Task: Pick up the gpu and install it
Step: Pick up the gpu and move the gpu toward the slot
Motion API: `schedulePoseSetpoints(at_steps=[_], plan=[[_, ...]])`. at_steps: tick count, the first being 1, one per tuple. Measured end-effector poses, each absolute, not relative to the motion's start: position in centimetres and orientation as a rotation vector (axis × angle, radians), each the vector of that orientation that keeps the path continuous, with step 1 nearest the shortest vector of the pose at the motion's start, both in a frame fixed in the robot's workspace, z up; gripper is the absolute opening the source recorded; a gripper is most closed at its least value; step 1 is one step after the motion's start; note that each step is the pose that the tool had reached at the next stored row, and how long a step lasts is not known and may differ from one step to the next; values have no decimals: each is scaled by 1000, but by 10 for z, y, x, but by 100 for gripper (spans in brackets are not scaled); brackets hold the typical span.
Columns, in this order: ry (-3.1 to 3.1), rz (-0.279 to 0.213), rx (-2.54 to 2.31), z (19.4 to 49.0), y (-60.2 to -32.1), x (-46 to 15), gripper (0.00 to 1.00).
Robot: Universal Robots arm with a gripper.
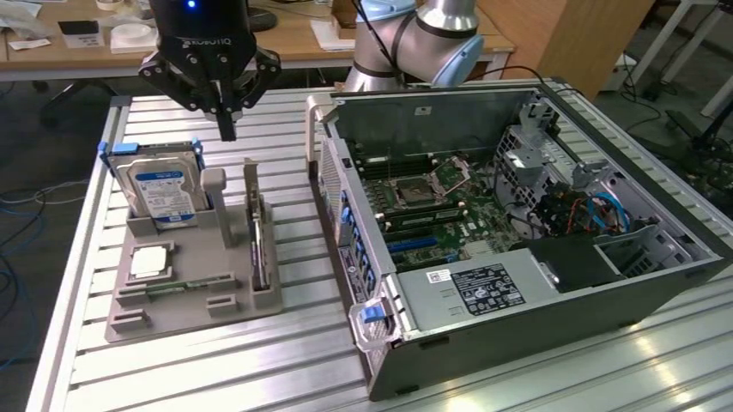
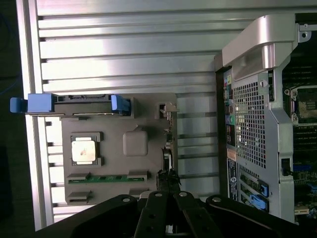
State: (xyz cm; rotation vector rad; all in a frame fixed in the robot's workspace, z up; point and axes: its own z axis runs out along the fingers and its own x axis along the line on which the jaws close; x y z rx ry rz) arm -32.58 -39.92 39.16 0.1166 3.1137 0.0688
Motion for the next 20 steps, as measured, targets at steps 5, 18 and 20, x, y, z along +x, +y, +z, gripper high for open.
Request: schedulePoseSetpoints(at_steps=[5,18,20], plan=[[3114,69,117,392,-399,-326,23],[3116,69,104,391,-399,-326,65],[3121,69,85,391,-399,-326,65]])
